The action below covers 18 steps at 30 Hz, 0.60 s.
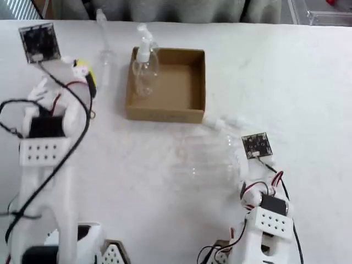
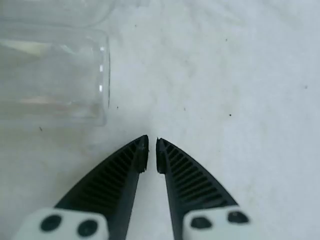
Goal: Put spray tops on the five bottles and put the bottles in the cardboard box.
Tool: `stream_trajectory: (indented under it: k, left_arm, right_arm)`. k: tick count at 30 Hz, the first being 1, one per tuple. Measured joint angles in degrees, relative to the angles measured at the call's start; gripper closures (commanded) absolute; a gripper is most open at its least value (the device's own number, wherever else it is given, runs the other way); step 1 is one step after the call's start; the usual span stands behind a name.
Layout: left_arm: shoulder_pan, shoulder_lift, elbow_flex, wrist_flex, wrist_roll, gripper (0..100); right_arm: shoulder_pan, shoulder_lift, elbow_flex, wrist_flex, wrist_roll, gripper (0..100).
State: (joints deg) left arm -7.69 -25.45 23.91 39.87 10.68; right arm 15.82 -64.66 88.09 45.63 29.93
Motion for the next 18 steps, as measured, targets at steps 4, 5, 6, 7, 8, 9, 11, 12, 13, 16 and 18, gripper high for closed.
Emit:
stream_trajectory:
  k: [4, 5, 6, 7, 8, 9, 11, 12, 13, 16, 18]
  left_arm:
    - [0.00, 12.66, -9.41, 0.00, 0.00, 98]
    - [0.00, 15.91, -11.87, 0.00, 0.00, 98]
    - [0.00, 19.34, -14.59, 0.00, 0.00, 98]
    - [0.00, 22.77, -17.32, 0.00, 0.00, 98]
    - [0.00, 26.20, -20.13, 0.00, 0.00, 98]
    - [0.00, 29.54, -23.03, 0.00, 0.00, 98]
    - [0.00, 36.22, -29.10, 0.00, 0.00, 98]
    - [0.00, 39.65, -32.18, 0.00, 0.00, 98]
    - [0.00, 42.90, -35.34, 0.00, 0.00, 98]
    - [-0.18, 52.66, -45.27, 0.00, 0.00, 98]
    - [-0.44, 59.16, -52.31, 0.00, 0.00, 98]
  right_arm:
    - [0.00, 0.00, 0.00, 0.00, 0.00, 98.1]
    - [0.00, 0.00, 0.00, 0.00, 0.00, 98.1]
    - [0.00, 0.00, 0.00, 0.00, 0.00, 98.1]
    - [0.00, 0.00, 0.00, 0.00, 0.00, 98.1]
    - [0.00, 0.00, 0.00, 0.00, 0.00, 98.1]
    - [0.00, 0.00, 0.00, 0.00, 0.00, 98.1]
    - [0.00, 0.00, 0.00, 0.00, 0.00, 98.1]
    - [0.00, 0.00, 0.00, 0.00, 0.00, 98.1]
    - [0.00, 0.00, 0.00, 0.00, 0.00, 98.1]
    - [0.00, 0.00, 0.00, 0.00, 0.00, 98.1]
    - [0.00, 0.00, 0.00, 0.00, 0.00, 98.1]
